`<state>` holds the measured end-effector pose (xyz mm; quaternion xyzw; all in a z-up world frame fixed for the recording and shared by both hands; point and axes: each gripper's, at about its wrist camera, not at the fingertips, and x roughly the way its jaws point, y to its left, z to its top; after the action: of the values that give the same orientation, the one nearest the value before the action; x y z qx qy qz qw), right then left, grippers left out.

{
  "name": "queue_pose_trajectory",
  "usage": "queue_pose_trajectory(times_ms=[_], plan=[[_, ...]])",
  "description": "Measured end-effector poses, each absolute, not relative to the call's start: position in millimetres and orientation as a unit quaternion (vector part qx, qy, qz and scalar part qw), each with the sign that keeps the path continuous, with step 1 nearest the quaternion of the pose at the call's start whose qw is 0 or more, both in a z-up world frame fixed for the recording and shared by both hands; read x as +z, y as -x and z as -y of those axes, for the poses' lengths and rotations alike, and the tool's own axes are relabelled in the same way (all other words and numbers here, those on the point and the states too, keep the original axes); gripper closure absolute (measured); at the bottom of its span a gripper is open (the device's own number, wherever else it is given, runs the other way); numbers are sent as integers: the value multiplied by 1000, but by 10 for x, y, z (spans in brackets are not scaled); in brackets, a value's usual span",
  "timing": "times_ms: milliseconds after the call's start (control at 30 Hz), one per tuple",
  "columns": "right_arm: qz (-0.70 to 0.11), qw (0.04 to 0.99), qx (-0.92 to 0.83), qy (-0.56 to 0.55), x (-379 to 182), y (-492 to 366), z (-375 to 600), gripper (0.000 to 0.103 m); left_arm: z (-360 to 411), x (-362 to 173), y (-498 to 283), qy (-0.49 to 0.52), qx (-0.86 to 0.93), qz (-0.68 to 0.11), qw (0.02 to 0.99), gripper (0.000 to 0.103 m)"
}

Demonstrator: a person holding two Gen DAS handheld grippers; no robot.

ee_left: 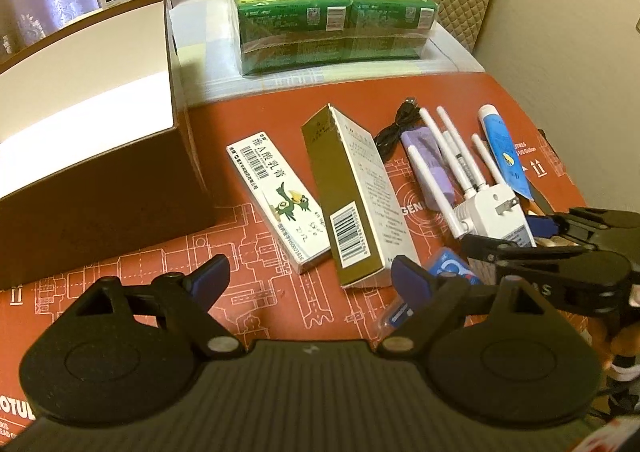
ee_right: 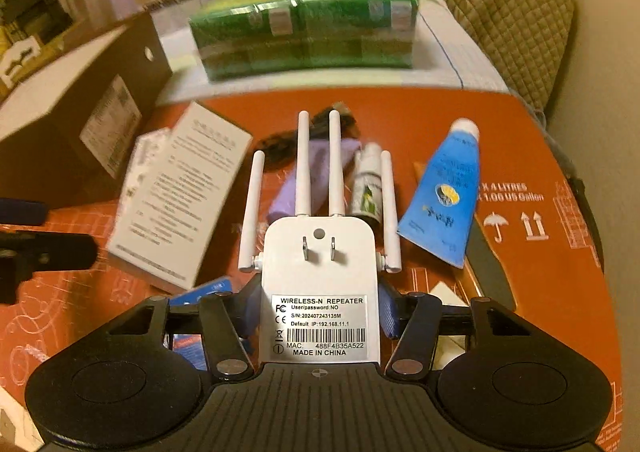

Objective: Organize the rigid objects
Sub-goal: 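Lift the repeater with the right gripper while the left gripper grasps the white instruction leaflet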

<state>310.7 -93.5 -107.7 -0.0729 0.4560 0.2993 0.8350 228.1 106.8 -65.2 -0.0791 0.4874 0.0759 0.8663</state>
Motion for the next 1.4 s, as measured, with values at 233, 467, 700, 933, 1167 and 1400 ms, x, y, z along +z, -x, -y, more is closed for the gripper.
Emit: queue_pose_trajectory(times_ms=[233, 467, 700, 933, 1167, 1400], plan=[[-425, 852, 300, 63, -841, -3127, 1026, 50, -1039, -668, -2425, 84, 61, -486, 868, 20], [-419, 859, 290, 50, -752, -3201, 1156, 50, -1043, -757, -2650, 99, 51, -489, 865, 32], [-422, 864, 274, 34, -733, -3309, 1337, 50, -1044, -877, -2852, 113, 45, -503, 856, 56], [-428, 864, 265, 21, -744, -3422, 1499, 50, -882, -788, -2962, 110, 30, -498, 860, 67], [-430, 861, 269, 17, -750, -3538, 1604, 50, -730, -799, -3093, 104, 33, -500, 859, 68], [-432, 858, 277, 16, -763, -3627, 1708, 50, -832, -933, -3205, 125, 74, -515, 845, 54]])
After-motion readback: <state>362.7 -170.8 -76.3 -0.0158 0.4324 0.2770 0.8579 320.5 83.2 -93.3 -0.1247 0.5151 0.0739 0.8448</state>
